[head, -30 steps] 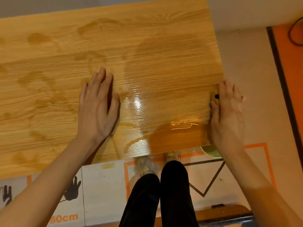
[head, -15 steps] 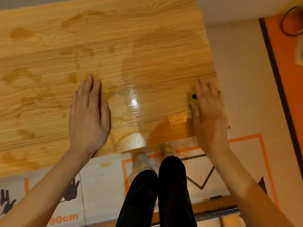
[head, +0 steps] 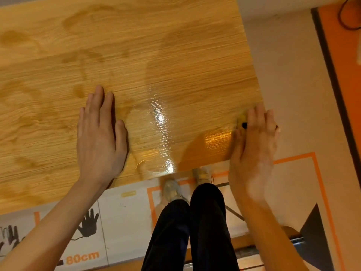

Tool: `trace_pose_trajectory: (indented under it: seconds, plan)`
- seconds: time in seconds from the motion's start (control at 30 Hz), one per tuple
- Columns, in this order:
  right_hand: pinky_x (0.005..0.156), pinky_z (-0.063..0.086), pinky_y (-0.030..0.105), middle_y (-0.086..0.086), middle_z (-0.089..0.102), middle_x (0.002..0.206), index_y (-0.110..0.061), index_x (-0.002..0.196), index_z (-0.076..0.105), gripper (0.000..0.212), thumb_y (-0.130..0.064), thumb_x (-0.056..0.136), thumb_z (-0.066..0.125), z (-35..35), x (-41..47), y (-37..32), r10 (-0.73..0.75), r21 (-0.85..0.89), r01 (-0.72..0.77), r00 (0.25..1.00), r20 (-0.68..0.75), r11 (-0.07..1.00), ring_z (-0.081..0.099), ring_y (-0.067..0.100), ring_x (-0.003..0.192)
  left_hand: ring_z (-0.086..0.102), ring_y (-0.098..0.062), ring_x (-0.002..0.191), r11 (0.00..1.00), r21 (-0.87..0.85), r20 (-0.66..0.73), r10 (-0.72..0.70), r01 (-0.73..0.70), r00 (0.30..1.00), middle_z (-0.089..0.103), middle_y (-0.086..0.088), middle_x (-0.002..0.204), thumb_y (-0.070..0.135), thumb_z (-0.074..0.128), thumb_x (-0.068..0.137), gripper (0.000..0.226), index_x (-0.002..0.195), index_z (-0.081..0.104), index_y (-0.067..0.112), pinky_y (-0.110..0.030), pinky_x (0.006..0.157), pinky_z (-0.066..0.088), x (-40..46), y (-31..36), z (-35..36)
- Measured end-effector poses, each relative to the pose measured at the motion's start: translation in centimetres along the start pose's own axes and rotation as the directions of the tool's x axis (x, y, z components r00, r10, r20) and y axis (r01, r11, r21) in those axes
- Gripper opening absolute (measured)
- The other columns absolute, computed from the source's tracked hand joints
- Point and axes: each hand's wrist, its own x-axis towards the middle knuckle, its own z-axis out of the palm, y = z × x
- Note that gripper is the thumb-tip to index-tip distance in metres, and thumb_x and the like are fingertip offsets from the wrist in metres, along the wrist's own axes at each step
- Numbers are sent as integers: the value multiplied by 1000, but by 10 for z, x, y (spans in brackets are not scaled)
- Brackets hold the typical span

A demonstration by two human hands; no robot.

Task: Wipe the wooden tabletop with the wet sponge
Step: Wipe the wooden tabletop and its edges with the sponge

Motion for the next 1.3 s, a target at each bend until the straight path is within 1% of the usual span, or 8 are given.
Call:
trace_pose_trajectory:
  seconds: [0.13,0.23,0.4,0.53,0.83,0.93,1.03,1.3]
  plan:
    - [119,12,55,26,18,156,-5,149,11,59,2,94,30,37,-61,-77,-403,-93,434,883,241,896,19,39,145,12,-23,156,1000,0,15,-5,5,1000,17,-8,168,28,29,105,55,157,26,10,-41,127,8,1,1,-2]
    - [122,9,42,7,14,161,-11,152,13,83,-12,85,61,30,-45,-42,-532,-61,576,787,313,815,8,24,149,13,-22,156,1000,-10,16,4,-4,1000,17,-7,168,27,30,105,55,157,26,12,-43,127,10,0,0,-1]
    - [120,18,51,6,24,158,-10,150,26,52,-16,101,43,-10,8,39,-72,-35,78,986,150,996,13,26,149,12,-21,156,999,-39,17,12,-11,1000,17,-4,168,30,30,105,54,157,26,16,-42,127,9,1,-5,1]
    - [115,31,50,21,28,154,3,146,29,64,-6,91,61,-8,11,34,-124,-197,153,981,151,968,27,37,144,12,-22,156,999,-43,22,8,-7,1000,16,-6,168,27,31,103,56,157,25,14,-50,126,13,3,-3,0]
    - [79,37,28,9,61,122,-10,142,37,43,-30,104,36,2,154,-3,42,302,-124,963,265,945,58,24,107,15,-24,156,999,-10,49,-34,34,998,18,-6,167,26,32,101,57,157,26,13,-46,126,12,3,1,-4]
    - [60,39,11,-23,58,96,-27,132,43,35,-42,101,34,-14,110,22,74,375,-189,951,300,908,56,-8,76,14,-21,156,999,-35,49,-36,37,998,17,1,168,32,31,101,59,159,22,20,-49,126,13,4,-4,0]
    - [71,39,-6,-44,48,100,-49,135,31,44,-56,91,31,-36,41,51,168,395,-349,890,424,850,48,-27,97,14,-20,156,998,-33,48,-47,48,998,14,7,168,35,30,101,61,160,19,24,-53,125,15,4,-11,4]
    - [57,38,-4,-19,54,70,-38,94,49,15,-42,99,36,-7,128,29,140,507,-371,889,435,778,53,-24,67,17,-29,155,996,-43,83,-76,80,994,16,-2,168,32,31,99,63,159,23,15,-59,123,18,7,2,-4]
